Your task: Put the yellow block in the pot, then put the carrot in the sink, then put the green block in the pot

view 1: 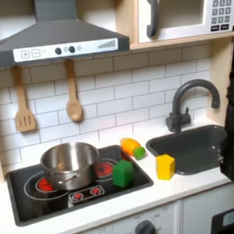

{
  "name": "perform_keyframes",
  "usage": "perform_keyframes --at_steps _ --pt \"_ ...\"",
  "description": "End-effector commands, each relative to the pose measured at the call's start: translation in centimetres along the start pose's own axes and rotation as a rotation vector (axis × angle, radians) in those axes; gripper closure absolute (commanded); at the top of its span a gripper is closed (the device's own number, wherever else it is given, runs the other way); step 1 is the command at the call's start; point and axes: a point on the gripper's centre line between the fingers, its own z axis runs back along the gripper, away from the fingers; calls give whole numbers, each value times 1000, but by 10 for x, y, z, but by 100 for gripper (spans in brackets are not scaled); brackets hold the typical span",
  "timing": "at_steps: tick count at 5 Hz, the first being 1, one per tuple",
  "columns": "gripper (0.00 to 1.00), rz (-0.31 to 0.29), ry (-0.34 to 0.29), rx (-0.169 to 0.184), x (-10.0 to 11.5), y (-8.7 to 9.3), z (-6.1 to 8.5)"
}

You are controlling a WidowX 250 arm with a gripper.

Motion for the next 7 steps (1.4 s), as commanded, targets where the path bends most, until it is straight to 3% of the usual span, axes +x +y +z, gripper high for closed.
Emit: perform_keyframes --at_steps 1,2,5,7 --pt "0 0 0 0 0 0 0" --pt "0 17 0 2 13 -2 -2" --pt "0 44 16 30 69 11 -27" --pt "0 9 20 57 102 16 -46"
